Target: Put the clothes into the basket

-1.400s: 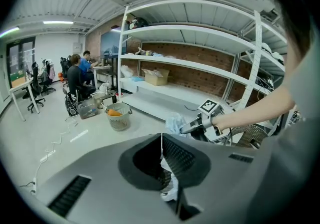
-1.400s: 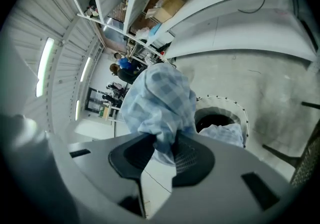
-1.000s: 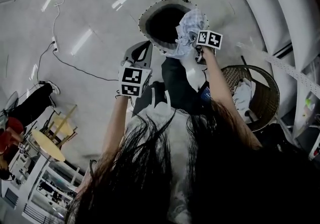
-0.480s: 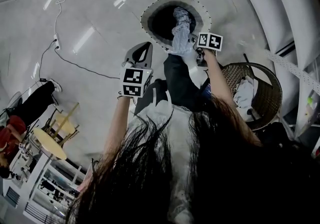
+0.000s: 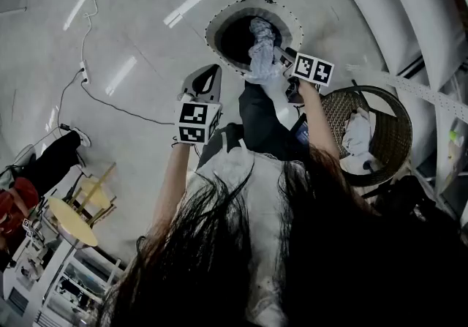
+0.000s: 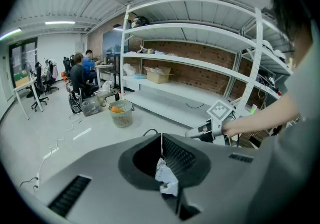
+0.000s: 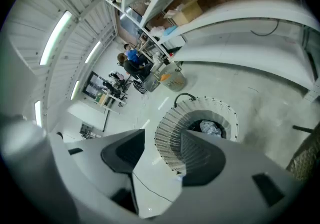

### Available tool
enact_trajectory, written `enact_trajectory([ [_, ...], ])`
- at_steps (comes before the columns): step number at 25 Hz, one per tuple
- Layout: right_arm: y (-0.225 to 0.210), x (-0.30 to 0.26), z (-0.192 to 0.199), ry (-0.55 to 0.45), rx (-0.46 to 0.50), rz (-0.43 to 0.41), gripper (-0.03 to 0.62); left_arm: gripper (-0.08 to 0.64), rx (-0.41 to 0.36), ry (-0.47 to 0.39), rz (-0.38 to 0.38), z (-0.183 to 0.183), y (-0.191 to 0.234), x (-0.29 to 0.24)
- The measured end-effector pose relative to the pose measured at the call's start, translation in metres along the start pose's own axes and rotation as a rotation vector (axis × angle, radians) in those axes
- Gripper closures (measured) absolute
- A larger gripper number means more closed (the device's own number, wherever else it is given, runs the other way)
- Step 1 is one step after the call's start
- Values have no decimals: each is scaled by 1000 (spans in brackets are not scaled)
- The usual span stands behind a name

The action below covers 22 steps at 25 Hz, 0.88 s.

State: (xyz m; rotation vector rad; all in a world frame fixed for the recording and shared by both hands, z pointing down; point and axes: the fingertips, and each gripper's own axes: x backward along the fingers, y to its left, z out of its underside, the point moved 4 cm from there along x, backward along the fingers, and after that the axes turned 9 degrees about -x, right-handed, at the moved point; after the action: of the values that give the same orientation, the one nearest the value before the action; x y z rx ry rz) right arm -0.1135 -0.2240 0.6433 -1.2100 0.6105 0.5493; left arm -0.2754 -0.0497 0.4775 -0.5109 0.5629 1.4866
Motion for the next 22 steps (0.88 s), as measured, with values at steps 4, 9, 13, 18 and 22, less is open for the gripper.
enact_trajectory([
  [4, 38, 40, -2, -106, 72, -77, 360, 540, -4, -37, 1, 4, -4, 22],
  [9, 81, 91, 7, -221, 216, -113, 360, 540, -6, -79, -1, 14, -7, 52],
  [13, 110, 125, 21, -281, 321, -115, 360, 540, -24, -123, 8, 18, -13, 73],
  [18, 142, 159, 56, -355, 379, -129, 362, 540, -46, -170, 32, 27, -24, 102],
  [22, 161, 181, 100, -394, 426, -137, 362, 540, -67, -198, 51, 44, -39, 131],
])
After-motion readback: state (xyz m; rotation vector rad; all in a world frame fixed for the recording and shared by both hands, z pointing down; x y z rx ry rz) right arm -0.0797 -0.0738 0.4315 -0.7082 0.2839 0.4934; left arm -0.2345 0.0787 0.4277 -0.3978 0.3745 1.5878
